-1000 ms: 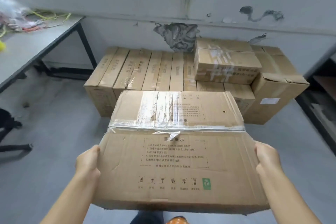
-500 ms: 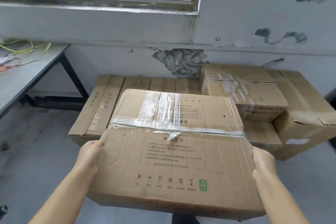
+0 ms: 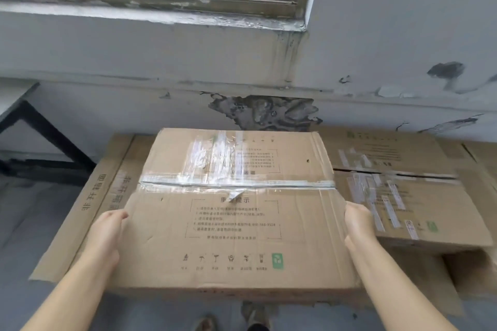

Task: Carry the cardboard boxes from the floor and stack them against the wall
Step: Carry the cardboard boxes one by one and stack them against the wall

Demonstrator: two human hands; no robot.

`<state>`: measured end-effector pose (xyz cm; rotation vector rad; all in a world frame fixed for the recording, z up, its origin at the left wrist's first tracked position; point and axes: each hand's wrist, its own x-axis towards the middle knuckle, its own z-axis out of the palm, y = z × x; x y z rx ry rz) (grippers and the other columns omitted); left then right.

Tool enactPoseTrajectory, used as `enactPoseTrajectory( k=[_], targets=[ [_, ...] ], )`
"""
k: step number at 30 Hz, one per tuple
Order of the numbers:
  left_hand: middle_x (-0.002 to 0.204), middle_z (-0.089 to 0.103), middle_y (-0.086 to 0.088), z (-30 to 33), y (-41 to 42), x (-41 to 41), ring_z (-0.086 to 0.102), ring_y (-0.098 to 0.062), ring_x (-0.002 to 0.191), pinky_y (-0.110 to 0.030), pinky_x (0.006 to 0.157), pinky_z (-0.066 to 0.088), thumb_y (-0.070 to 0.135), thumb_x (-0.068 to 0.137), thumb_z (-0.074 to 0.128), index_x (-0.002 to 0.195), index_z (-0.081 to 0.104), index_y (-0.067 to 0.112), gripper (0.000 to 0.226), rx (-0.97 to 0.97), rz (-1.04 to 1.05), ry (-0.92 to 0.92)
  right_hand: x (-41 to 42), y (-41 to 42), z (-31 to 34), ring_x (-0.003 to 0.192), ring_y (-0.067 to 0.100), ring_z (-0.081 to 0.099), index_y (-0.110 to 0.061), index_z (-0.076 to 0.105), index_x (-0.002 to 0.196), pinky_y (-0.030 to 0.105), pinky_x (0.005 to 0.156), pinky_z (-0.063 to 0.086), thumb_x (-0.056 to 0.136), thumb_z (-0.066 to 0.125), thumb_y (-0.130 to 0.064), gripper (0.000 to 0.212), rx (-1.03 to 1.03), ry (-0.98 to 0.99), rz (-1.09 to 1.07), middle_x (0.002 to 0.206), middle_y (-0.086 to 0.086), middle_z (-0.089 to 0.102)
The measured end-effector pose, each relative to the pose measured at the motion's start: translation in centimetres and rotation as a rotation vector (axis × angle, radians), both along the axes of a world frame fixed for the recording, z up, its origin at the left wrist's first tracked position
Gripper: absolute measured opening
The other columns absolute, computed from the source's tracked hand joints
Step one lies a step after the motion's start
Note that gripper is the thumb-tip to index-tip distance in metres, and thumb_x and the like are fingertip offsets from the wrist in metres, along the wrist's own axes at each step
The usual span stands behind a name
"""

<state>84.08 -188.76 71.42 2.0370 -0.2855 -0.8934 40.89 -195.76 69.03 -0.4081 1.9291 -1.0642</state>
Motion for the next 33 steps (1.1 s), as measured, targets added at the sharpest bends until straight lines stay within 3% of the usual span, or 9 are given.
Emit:
enactPoseTrajectory(
  k=[7, 10, 13, 18, 24, 28, 29, 31, 33],
  targets=[
    [0.107, 0.056, -0.007, -6.4, -12.3, 2.3, 0.048, -0.020, 0.095, -0.036, 0.080, 0.036, 0.022, 0.084, 0.055, 0.101, 0.060, 0.019, 0.018, -0.034, -0.016, 0.010, 1.2, -9.7, -4.7, 0.098, 0.027, 0.061, -0.013, 0.061, 0.101, 0.044, 0.092, 0.051, 0.091, 0.056, -0.014, 0.012, -0.044, 0.006, 0.021, 0.106, 0.008, 0.066],
    [0.117, 0.058, -0.012, -10.1, -15.3, 1.7, 0.050, -0.021, 0.100, -0.036, 0.083, 0.038, 0.017, 0.086, 0.054, 0.108, 0.061, 0.015, 0.023, -0.018, -0.070, 0.015, 1.2, -11.3, -7.4, 0.098, 0.023, 0.056, -0.014, 0.060, 0.112, 0.035, 0.089, 0.047, 0.095, 0.050, -0.016, 0.020, -0.002, 0.145, 0.055, 0.116, 0.009, 0.063],
    [0.127, 0.053, -0.013, -13.9, -16.3, 0.6, 0.048, -0.030, 0.118, -0.040, 0.095, 0.037, 0.014, 0.092, 0.052, 0.127, 0.053, 0.007, 0.036, 0.079, -0.141, 0.002, 1.4, -11.1, -9.6, 0.112, 0.026, 0.051, -0.009, 0.058, 0.126, 0.030, 0.092, 0.038, 0.097, 0.045, -0.013, 0.033, 0.100, 0.376, 0.240, 0.131, 0.011, 0.050],
    [0.134, 0.052, -0.014, -16.2, -15.6, -0.3, 0.049, -0.026, 0.112, -0.030, 0.087, 0.032, 0.010, 0.093, 0.050, 0.136, 0.044, 0.008, 0.044, 0.095, -0.268, -0.039, 3.1, -8.5, -11.6, 0.139, 0.026, 0.023, -0.007, 0.046, 0.141, 0.033, 0.113, 0.022, 0.096, 0.042, -0.006, 0.045, 0.220, 0.561, 0.624, 0.149, 0.009, 0.028],
    [0.146, 0.042, -0.013, -13.2, -14.7, 0.5, 0.041, -0.029, 0.130, -0.038, 0.105, 0.031, 0.011, 0.095, 0.048, 0.144, 0.036, 0.008, 0.051, 0.171, -0.462, -0.074, 2.8, -7.5, -8.6, 0.141, 0.023, 0.026, -0.011, 0.036, 0.146, 0.032, 0.111, 0.025, 0.098, 0.042, -0.009, 0.049, 0.227, 0.467, 0.666, 0.154, 0.007, 0.023],
    [0.146, 0.041, -0.014, -7.1, -12.8, -1.4, 0.040, -0.026, 0.133, -0.038, 0.108, 0.030, 0.009, 0.095, 0.048, 0.145, 0.035, 0.012, 0.051, 0.103, -0.614, -0.117, 2.0, -5.1, -3.5, 0.122, 0.015, 0.044, -0.019, 0.034, 0.147, 0.021, 0.088, 0.041, 0.099, 0.043, -0.016, 0.049, 0.149, 0.461, 0.744, 0.152, 0.004, 0.028],
    [0.143, 0.044, -0.013, -5.2, -12.0, -1.9, 0.042, -0.025, 0.131, -0.036, 0.107, 0.031, 0.009, 0.095, 0.048, 0.144, 0.036, 0.013, 0.050, 0.060, -0.654, -0.112, 1.9, -4.1, -2.0, 0.118, 0.012, 0.045, -0.021, 0.034, 0.147, 0.022, 0.088, 0.042, 0.099, 0.043, -0.018, 0.049, 0.109, 0.461, 0.777, 0.151, 0.001, 0.030],
    [0.135, 0.052, -0.008, -1.0, -10.1, -3.0, 0.048, -0.020, 0.124, -0.034, 0.105, 0.034, 0.009, 0.097, 0.047, 0.141, 0.040, 0.017, 0.045, -0.034, -0.716, -0.101, 1.9, -1.8, 1.2, 0.126, 0.007, 0.040, -0.025, 0.034, 0.146, 0.030, 0.105, 0.038, 0.099, 0.044, -0.020, 0.048, 0.021, 0.443, 0.840, 0.147, -0.005, 0.035],
    [0.125, 0.059, 0.001, 2.8, -7.6, -3.9, 0.052, -0.013, 0.118, -0.032, 0.101, 0.038, 0.011, 0.097, 0.047, 0.136, 0.044, 0.023, 0.041, -0.112, -0.774, -0.113, 1.8, 0.8, 4.1, 0.126, -0.002, 0.039, -0.032, 0.035, 0.144, 0.023, 0.106, 0.035, 0.099, 0.046, -0.023, 0.047, -0.052, 0.384, 0.872, 0.141, -0.013, 0.040]
  ],
)
